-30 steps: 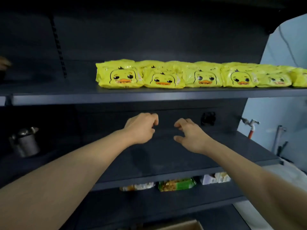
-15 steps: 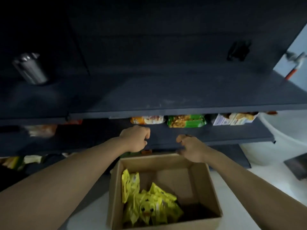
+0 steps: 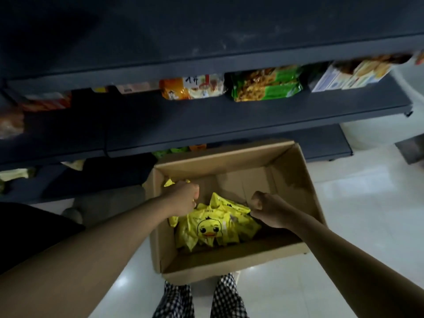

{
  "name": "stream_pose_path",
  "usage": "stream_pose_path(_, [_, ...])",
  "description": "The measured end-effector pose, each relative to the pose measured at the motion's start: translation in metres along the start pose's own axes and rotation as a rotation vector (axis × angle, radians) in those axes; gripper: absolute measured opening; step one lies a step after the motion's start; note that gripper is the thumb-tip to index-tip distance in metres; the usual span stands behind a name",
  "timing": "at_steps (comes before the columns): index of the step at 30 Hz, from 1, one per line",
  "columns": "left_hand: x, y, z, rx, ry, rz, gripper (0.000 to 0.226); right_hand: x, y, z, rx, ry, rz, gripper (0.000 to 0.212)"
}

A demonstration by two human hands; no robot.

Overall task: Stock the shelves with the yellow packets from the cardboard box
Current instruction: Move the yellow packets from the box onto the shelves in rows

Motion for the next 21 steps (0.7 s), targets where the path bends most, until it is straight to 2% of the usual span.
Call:
stream_pose_path(4, [0.002,0.045,-0.029,0.083,0.032,-0.016,0.012,-0.026,0.046,-0.032,0.031,0.054,-0.06,0.035])
stream_pose_path(9, [0.009,0.085,-0.071,0.078,0.041,-0.013,0.015,-0.044,0.097,-0.08,0.038,0.091,-0.098,0.033])
stream_pose_path(14, [0.02,0.108,-0.106,0.011,0.019,0.013,0.022,-0.047,0.143,-0.125,0.027,0.056,-0.119,0.056])
stream_pose_path(19, [0.038,0.122,-0.135,-0.014,0.005,0.068,0.023,-0.033,0.168,-0.149,-0.057,-0.061,0.245,0.068])
stream_pose_path(21, [0.043,0.127,-0.143,-0.017,0.004,0.074,0.023,-0.032,0.174,-0.157,-0.061,-0.059,0.296,0.069])
Point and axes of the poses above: each hand's wrist, its own z-axis away from the middle knuckle, its own y-axis out of the palm, x = y × z, the point moved 9 cm from there along -z, towards the middle knuckle, and after that the axes turned 13 degrees about -z, right-handed, at the moved point
